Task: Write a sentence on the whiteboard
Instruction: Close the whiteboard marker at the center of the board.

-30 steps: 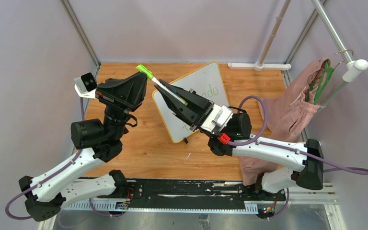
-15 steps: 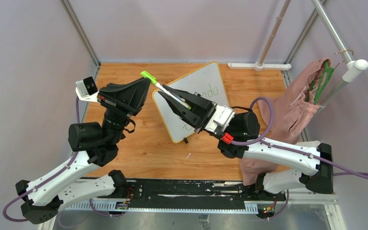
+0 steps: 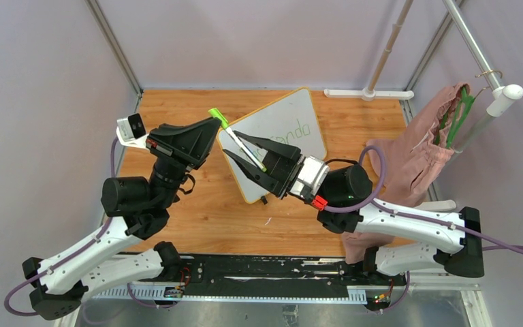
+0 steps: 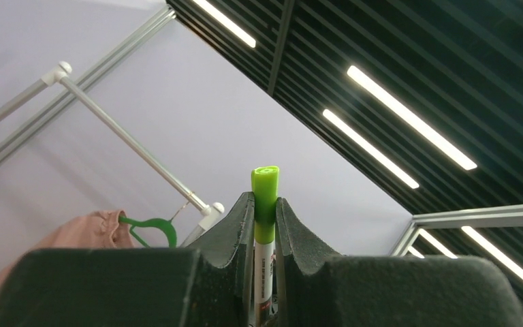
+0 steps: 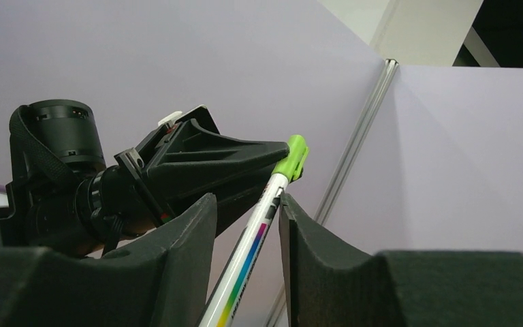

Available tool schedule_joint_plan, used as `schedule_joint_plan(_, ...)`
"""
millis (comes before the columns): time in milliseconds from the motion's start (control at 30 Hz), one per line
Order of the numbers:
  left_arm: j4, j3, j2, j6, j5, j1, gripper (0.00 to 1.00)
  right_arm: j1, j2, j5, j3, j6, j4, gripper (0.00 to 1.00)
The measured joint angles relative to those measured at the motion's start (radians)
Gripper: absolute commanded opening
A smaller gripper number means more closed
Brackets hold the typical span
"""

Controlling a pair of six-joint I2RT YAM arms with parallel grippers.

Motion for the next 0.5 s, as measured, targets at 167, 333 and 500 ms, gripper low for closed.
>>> schedule_joint_plan(167, -0.018, -0.014, -0.007, 0.004, -0.013, -0.003, 0.00, 0.008, -0.026, 0.023, -0.010, 0.014, -0.069, 0.47)
schedule_joint_plan(333, -0.027, -0.037, -0.015, 0.008, -0.023, -0.004, 0.00, 0.012, -0.058, 0.056, -0.010, 0.067, -0.162, 0.49)
schedule_joint_plan(500, -0.042, -0.058, -0.016, 0.008, -0.036, -0.005, 0.00, 0.012, -0.092, 0.103, -0.010, 0.147, -0.260, 0.50)
